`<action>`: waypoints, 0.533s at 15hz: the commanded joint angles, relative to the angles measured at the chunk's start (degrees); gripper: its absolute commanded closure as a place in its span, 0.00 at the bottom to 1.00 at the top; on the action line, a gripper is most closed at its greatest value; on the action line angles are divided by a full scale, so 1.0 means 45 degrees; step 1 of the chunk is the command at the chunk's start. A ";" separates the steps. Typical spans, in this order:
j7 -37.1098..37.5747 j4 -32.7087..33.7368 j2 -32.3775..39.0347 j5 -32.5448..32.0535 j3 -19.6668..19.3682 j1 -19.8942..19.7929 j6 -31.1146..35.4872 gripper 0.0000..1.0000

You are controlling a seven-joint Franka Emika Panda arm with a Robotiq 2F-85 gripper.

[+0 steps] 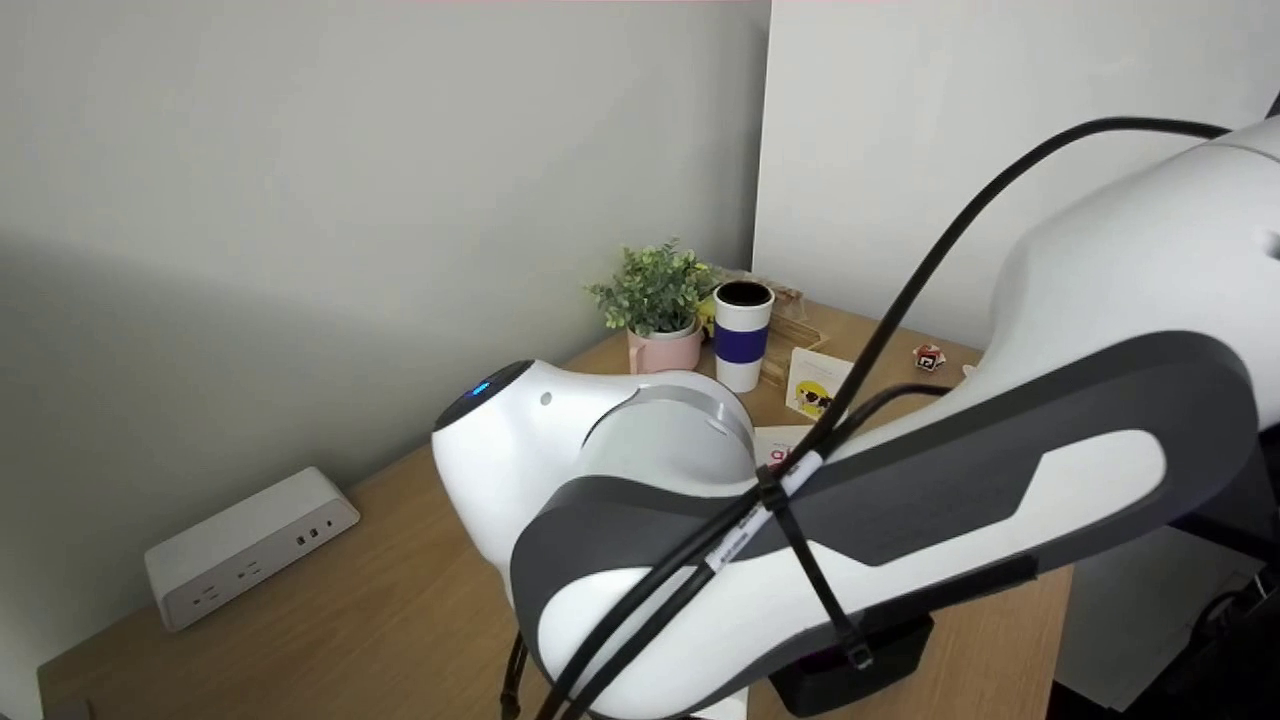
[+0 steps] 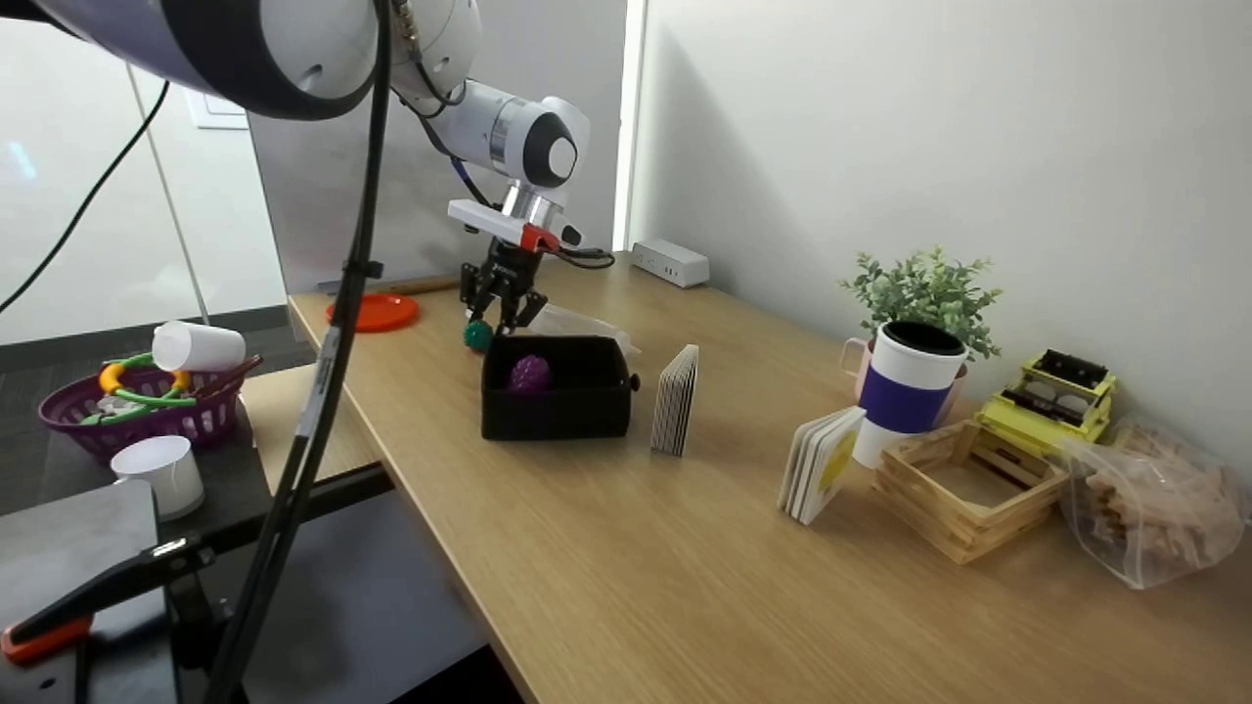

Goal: Put the grape and strawberry toys in the black box

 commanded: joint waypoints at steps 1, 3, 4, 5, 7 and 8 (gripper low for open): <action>0.0602 -0.0983 -0.0805 -0.0232 -0.0164 0.0345 0.0380 0.79; 0.0970 -0.1098 -0.1035 -0.0383 -0.0237 0.0559 0.0385 0.79; 0.1192 -0.1205 -0.1229 -0.0496 -0.0274 0.0670 0.0342 0.79; 0.1458 -0.1332 -0.1426 -0.0637 -0.0323 0.0777 0.0322 0.79; 0.1957 -0.1654 -0.1889 -0.0920 -0.0392 0.0924 0.0284 0.79; 0.2201 -0.1803 -0.2116 -0.1051 -0.0426 0.0979 0.0273 0.79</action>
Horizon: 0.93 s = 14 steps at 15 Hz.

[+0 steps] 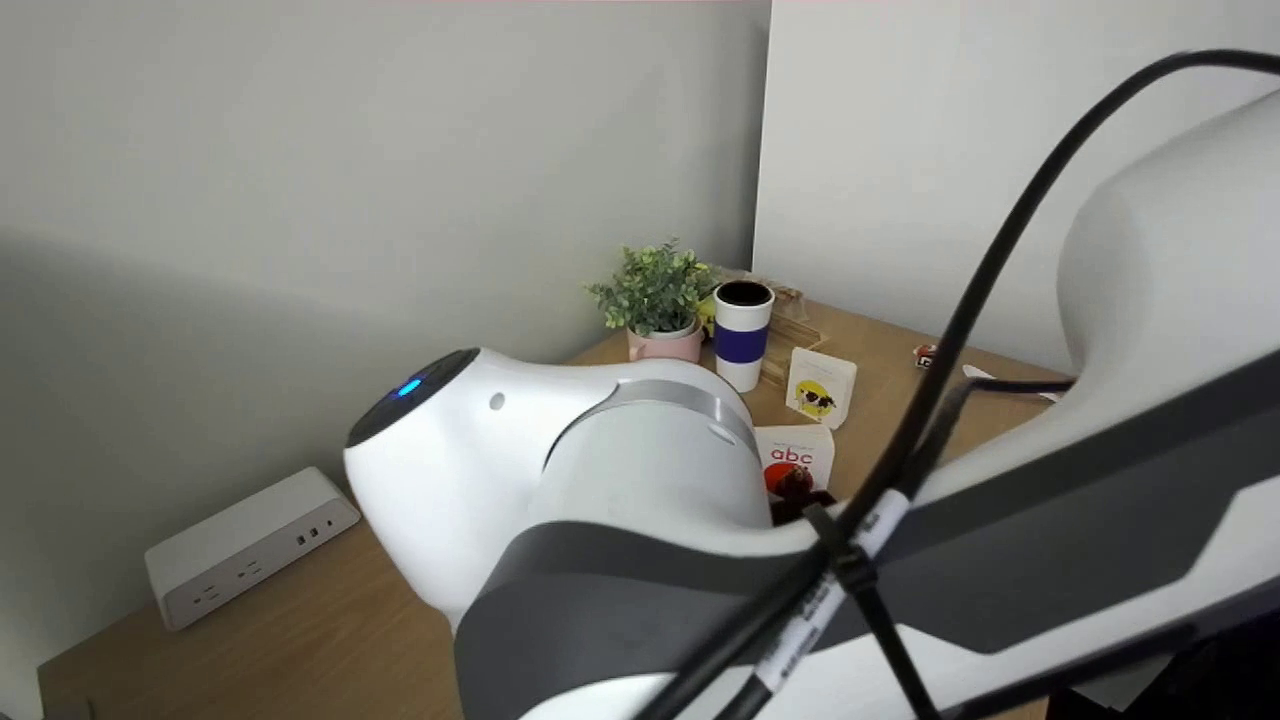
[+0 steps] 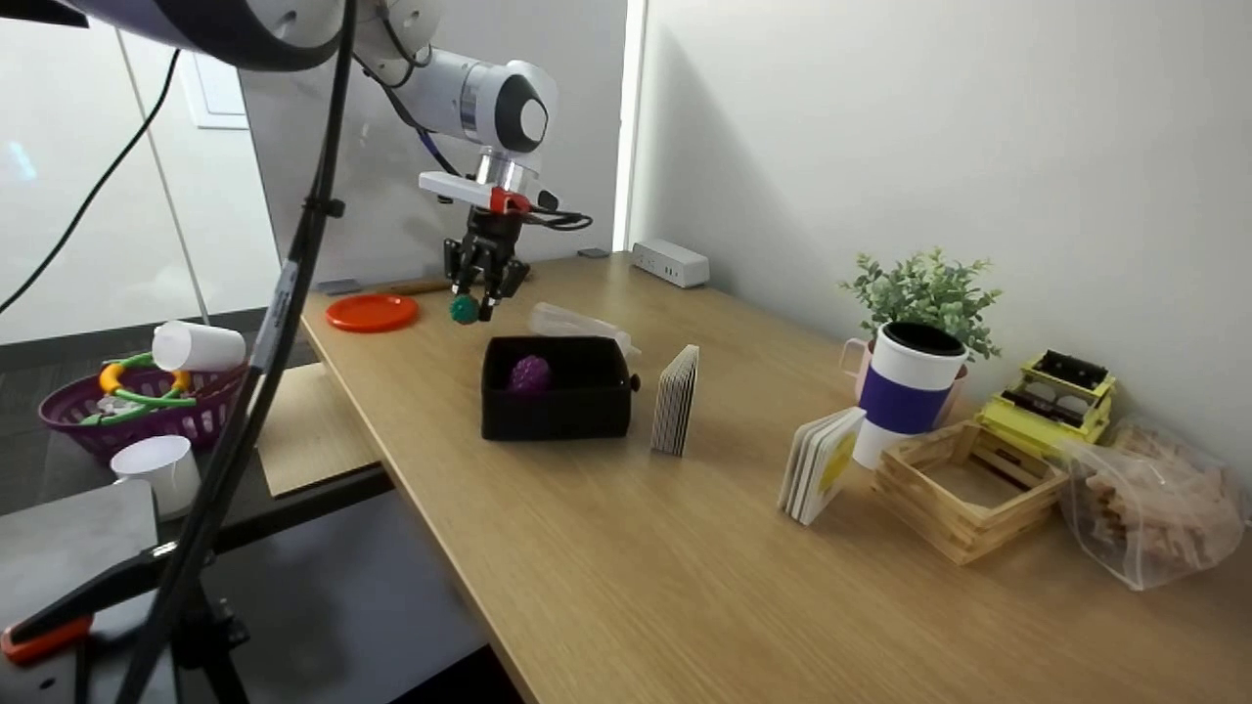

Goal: Put the grape and strawberry toys in the black box

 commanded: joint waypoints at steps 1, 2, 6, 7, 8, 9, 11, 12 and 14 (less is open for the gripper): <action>0.0899 -0.1564 -0.1446 -0.0477 -0.0379 0.0219 0.0176 0.79; 0.1146 -0.1815 -0.1719 -0.0568 -0.0422 0.0241 0.0198 0.79; 0.2191 -0.3289 -0.3049 -0.0811 -0.0539 0.0132 0.0457 0.79; 0.2428 -0.3785 -0.3430 -0.0821 -0.0584 0.0091 0.0590 0.79; 0.2651 -0.4290 -0.3801 -0.0805 -0.0631 0.0057 0.0716 0.79; 0.2867 -0.4837 -0.4167 -0.0775 -0.0684 0.0017 0.0899 0.79; 0.3206 -0.5826 -0.4802 -0.0719 -0.0748 -0.0080 0.1238 0.79; 0.3362 -0.6344 -0.5115 -0.0707 -0.0786 -0.0117 0.1458 0.79; 0.3578 -0.7407 -0.5705 -0.0684 -0.0840 -0.0220 0.1943 0.79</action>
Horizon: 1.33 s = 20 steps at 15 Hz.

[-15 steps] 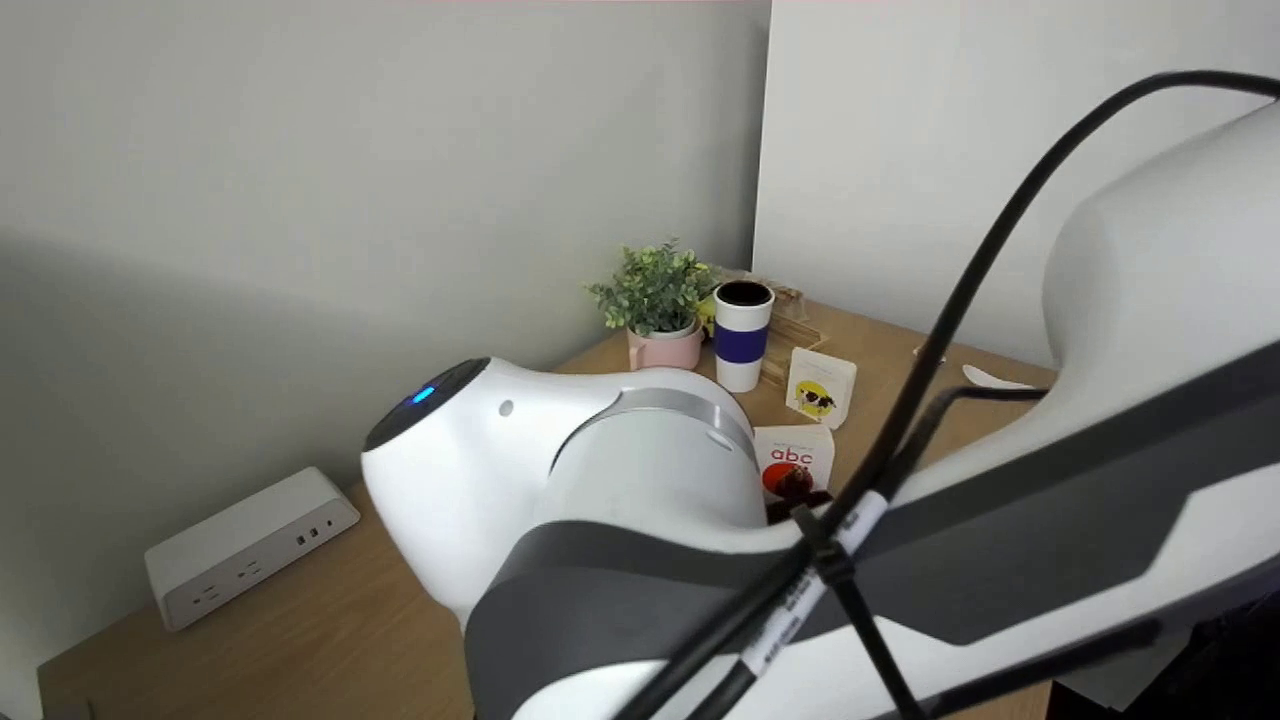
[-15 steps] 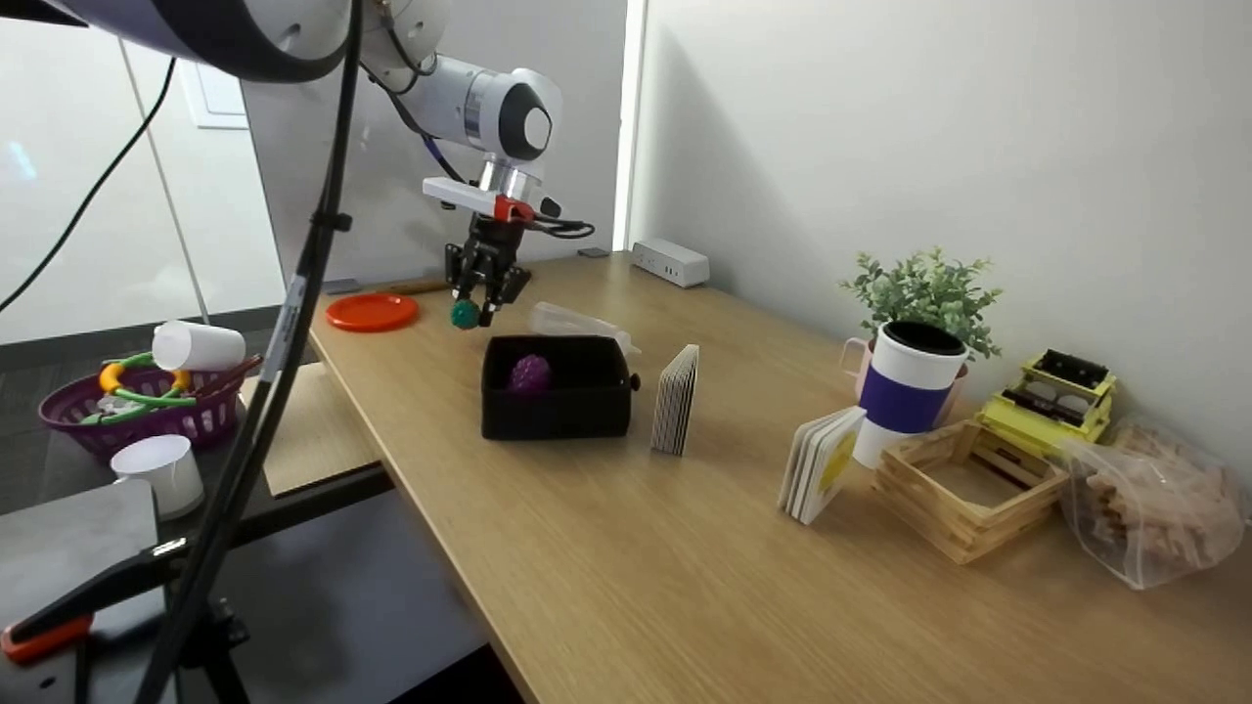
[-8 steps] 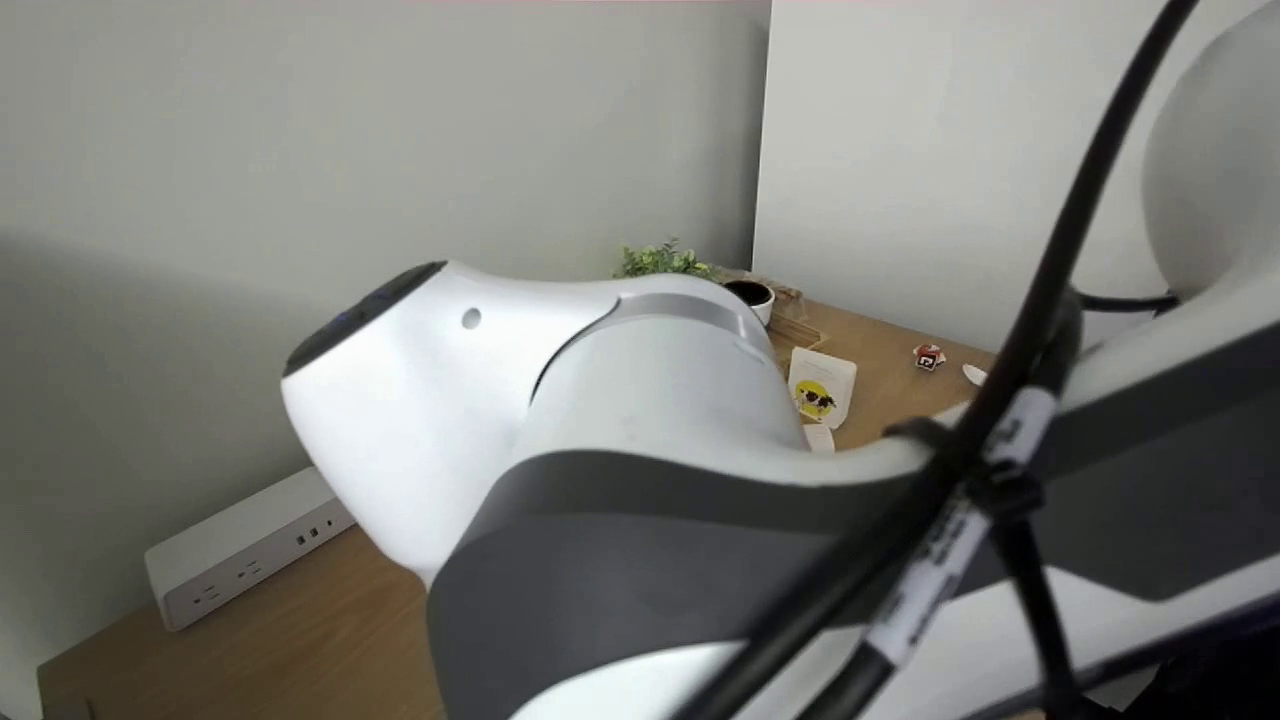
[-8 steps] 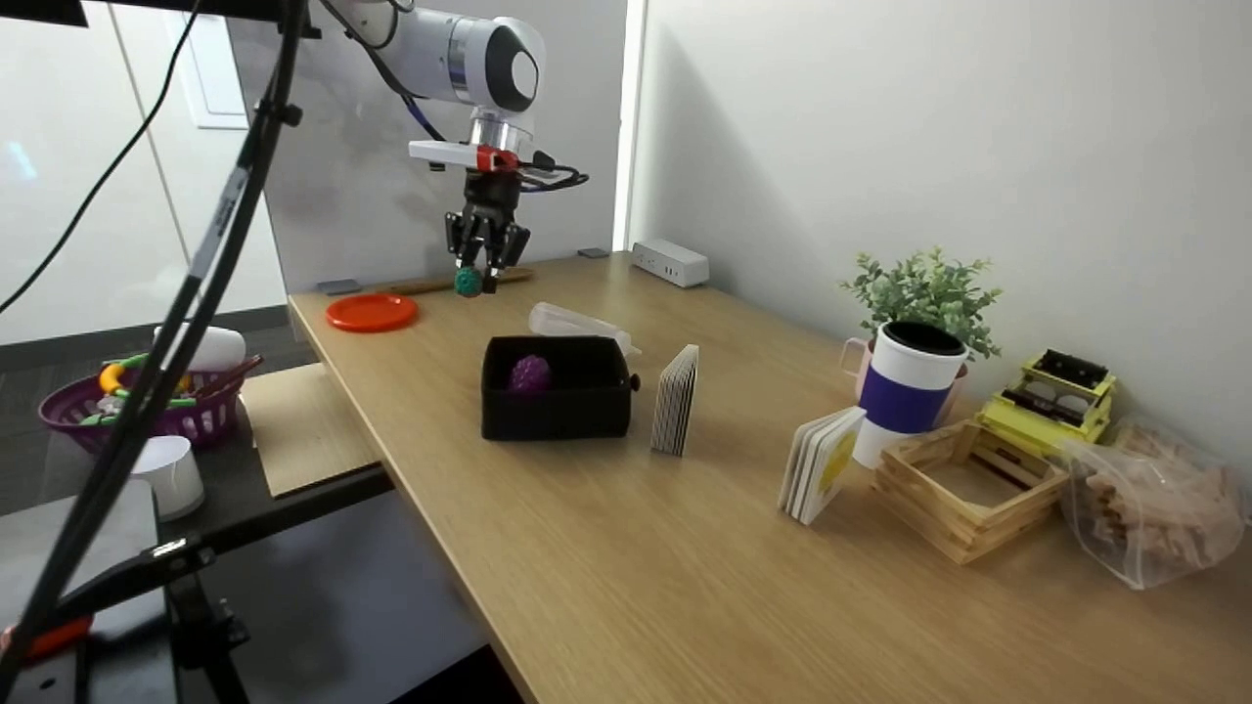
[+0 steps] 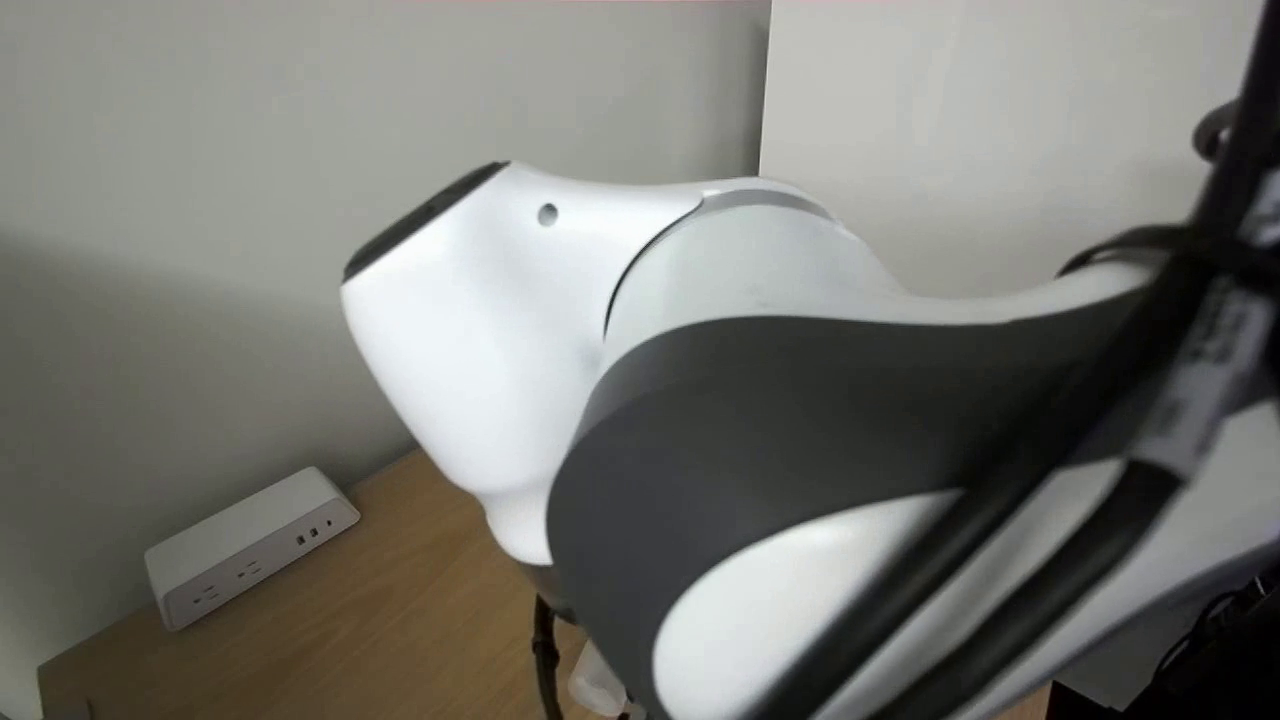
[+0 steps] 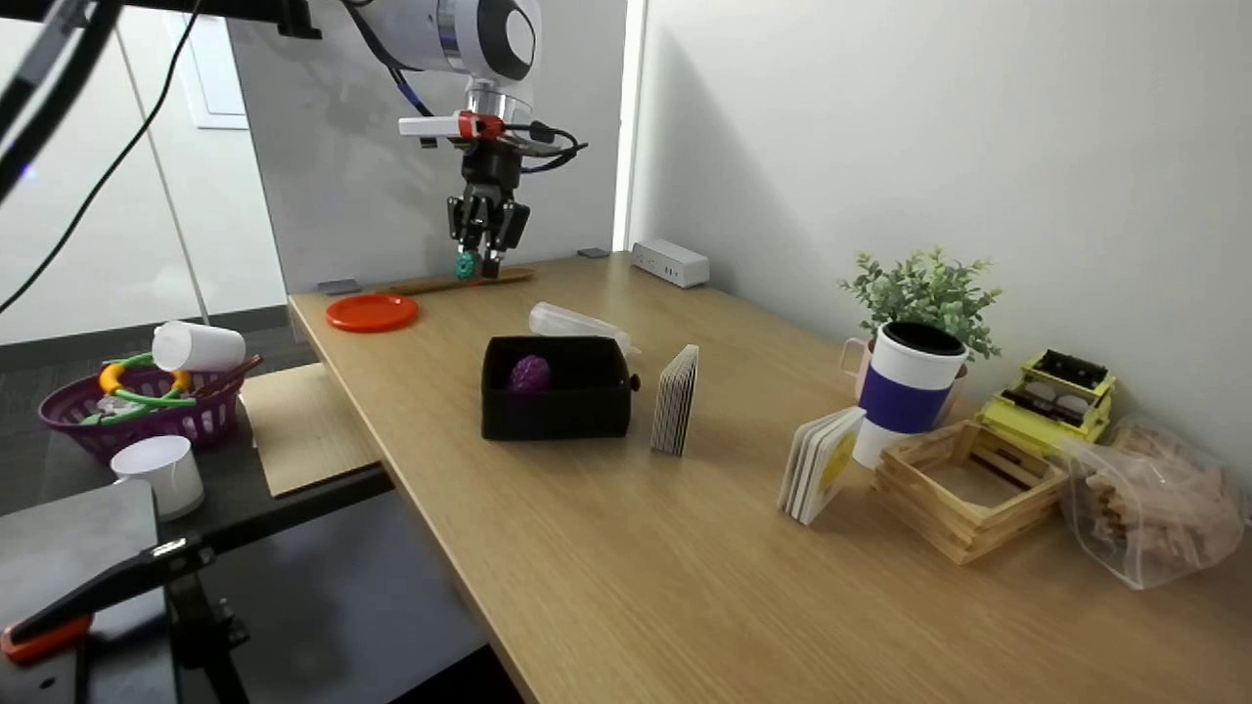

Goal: Put the grape and strawberry toys in the black box

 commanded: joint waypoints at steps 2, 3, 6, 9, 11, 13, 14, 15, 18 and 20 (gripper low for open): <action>0.0649 -0.3606 -0.2071 -0.0035 -0.0172 -0.0314 0.1565 0.79; 0.0871 -0.4188 -0.2355 -0.0040 -0.0250 -0.0382 0.1922 0.79; 0.1857 -0.5884 -0.3222 0.0113 -0.0643 -0.0556 0.3325 0.79; 0.3087 -0.7590 -0.4109 0.0016 -0.1083 -0.0675 0.4899 0.79; 0.3681 -0.8449 -0.4563 -0.0107 -0.1276 -0.0757 0.5570 0.79; 0.4107 -0.9109 -0.4911 -0.0173 -0.1390 -0.0852 0.6001 0.79; 0.4283 -0.9409 -0.5069 -0.0194 -0.1427 -0.0898 0.6182 0.79; 0.4451 -0.9685 -0.5205 -0.0211 -0.1452 -0.0938 0.6339 0.79; 0.5060 -1.0381 -0.5514 -0.0311 -0.1521 -0.1023 0.6828 0.79; 0.5487 -1.0774 -0.5517 -0.0325 -0.1548 -0.1097 0.7445 0.79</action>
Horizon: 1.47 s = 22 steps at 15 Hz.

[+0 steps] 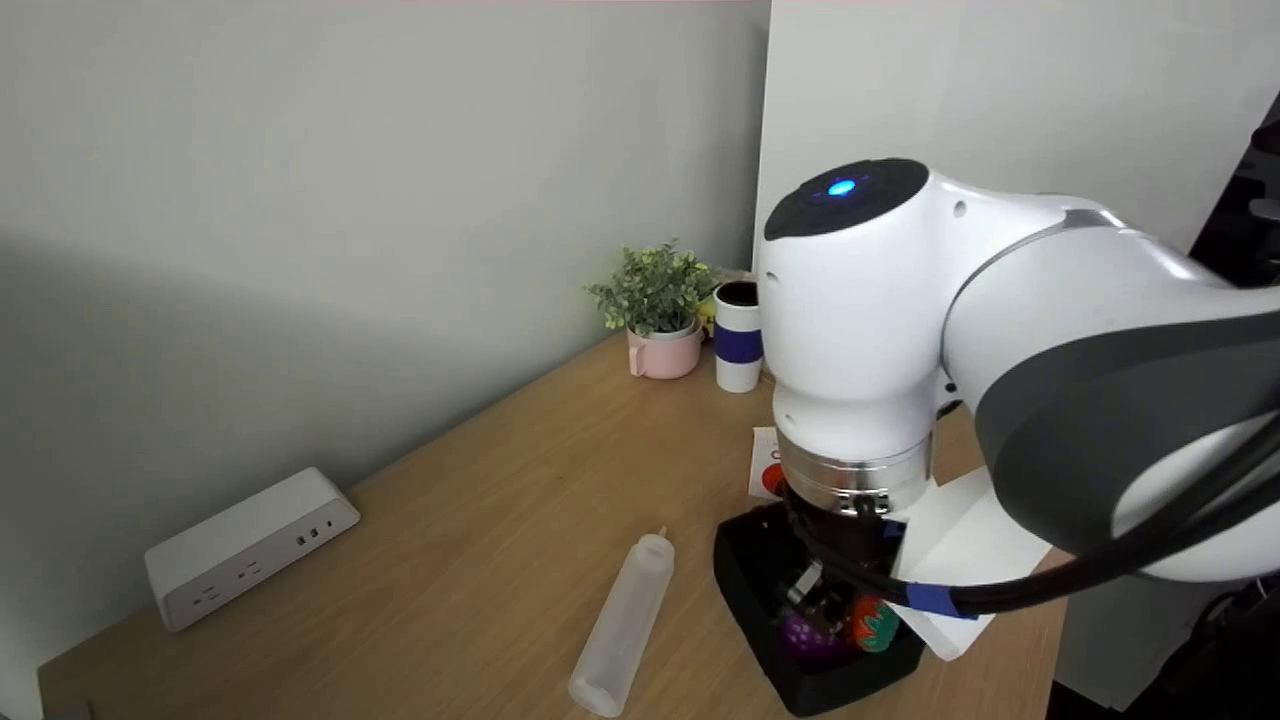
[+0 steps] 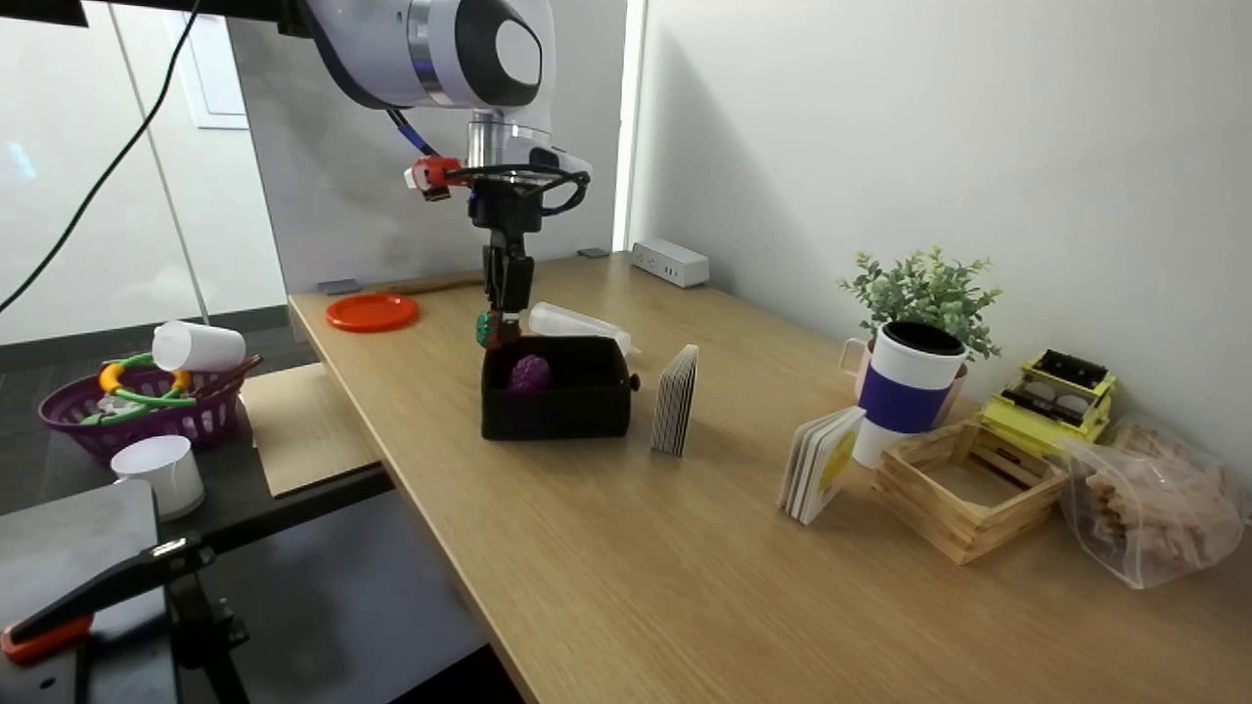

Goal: Put the grape and strawberry toys in the black box

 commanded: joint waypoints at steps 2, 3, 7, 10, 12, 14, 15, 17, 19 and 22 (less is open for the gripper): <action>0.1149 -0.1317 -0.0358 -0.0376 -0.0119 -0.0135 0.1740 0.79; 0.1425 -0.1367 -0.0211 -0.0435 -0.0203 -0.0100 0.2032 0.79; 0.2264 -0.1501 0.0123 -0.0776 -0.0424 -0.0032 0.2610 0.79; 0.2606 -0.1424 0.0352 -0.0894 -0.0444 -0.0011 0.2685 0.79; 0.2580 -0.1290 0.0570 -0.0880 -0.0373 -0.0029 0.2648 0.79; 0.2353 -0.1124 0.0786 -0.0770 -0.0227 -0.0049 0.2614 0.28; 0.1905 -0.0942 0.0984 -0.0564 0.0035 -0.0167 0.2612 0.23; 0.0353 -0.0542 0.1458 0.0066 0.0888 -0.0569 0.2877 0.08; -0.0666 0.0052 0.2059 0.0567 0.1414 -0.0483 0.3100 0.00; -0.2550 0.1115 0.2893 0.1507 0.2261 -0.0436 0.2827 0.00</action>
